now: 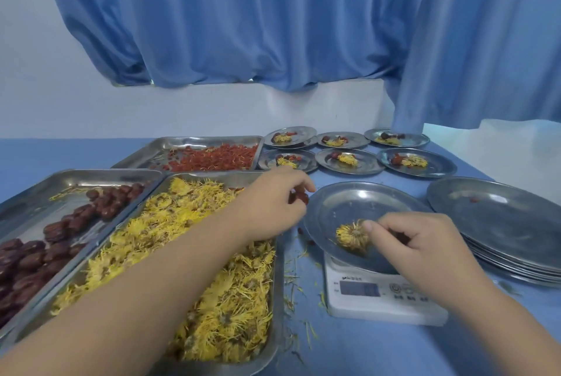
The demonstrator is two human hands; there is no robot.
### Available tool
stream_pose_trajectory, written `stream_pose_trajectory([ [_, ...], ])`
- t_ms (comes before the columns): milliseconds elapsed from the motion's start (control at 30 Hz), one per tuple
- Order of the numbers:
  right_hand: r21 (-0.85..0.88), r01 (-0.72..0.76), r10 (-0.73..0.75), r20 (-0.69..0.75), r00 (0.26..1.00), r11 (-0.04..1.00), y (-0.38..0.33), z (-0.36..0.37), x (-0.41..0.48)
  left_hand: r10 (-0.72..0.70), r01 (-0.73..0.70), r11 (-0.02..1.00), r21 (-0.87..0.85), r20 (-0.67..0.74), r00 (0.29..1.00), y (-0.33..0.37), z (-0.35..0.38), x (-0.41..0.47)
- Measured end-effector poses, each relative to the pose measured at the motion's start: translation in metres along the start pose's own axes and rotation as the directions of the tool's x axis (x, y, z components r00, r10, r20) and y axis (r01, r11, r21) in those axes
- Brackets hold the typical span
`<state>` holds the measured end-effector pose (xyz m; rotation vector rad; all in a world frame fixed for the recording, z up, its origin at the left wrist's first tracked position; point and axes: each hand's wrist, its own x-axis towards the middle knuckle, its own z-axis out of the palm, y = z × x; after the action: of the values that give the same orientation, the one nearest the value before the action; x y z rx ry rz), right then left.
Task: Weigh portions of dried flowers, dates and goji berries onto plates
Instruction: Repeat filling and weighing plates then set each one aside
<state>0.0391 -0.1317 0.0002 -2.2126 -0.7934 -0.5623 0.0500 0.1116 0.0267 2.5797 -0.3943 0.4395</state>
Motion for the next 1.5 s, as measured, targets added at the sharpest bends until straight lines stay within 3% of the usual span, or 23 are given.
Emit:
stream_pose_trajectory([
  [167, 0.050, -0.027, 0.025, 0.051, 0.998, 0.998, 0.011, -0.004, 0.005, 0.073, -0.075, 0.997, 0.029, 0.052, 0.996, 0.013, 0.023, 0.020],
  [300, 0.057, -0.053, 0.041, 0.198, 0.979, 0.997, 0.012, -0.011, 0.034, 0.098, -0.106, 0.992, 0.062, 0.122, 0.988, 0.006, 0.027, 0.019],
  [433, 0.014, -0.005, 0.001, 0.289, 0.957, 1.000, 0.011, -0.014, 0.081, 0.108, -0.110, 0.994, 0.028, 0.069, 0.992, -0.013, 0.016, 0.026],
  [600, -0.008, 0.000, 0.003, 0.291, 0.957, 1.000, 0.027, -0.009, 0.119, -0.051, 0.051, 0.998, 0.045, 0.006, 0.999, -0.062, -0.007, 0.040],
  [733, -0.017, 0.015, -0.010, 0.276, 0.961, 1.000, 0.048, -0.003, 0.127, -0.204, 0.197, 0.952, 0.234, 0.003, 0.979, -0.113, -0.030, 0.056],
  [933, -0.115, 0.001, 0.023, 0.207, 0.978, 0.993, 0.071, -0.001, 0.133, -0.500, 0.510, 0.798, 0.320, -0.119, 0.858, -0.196, -0.047, 0.084],
  [1267, -0.168, -0.019, 0.053, 0.200, 0.978, 0.986, 0.089, 0.000, 0.133, -0.605, 0.540, 0.704, 0.462, -0.008, 0.796, -0.258, -0.031, 0.127],
  [1500, -0.200, 0.038, 0.003, 0.203, 0.979, 0.979, 0.091, 0.001, 0.133, -0.700, 0.628, 0.705, 0.330, 0.180, 0.691, -0.261, -0.033, 0.139],
])
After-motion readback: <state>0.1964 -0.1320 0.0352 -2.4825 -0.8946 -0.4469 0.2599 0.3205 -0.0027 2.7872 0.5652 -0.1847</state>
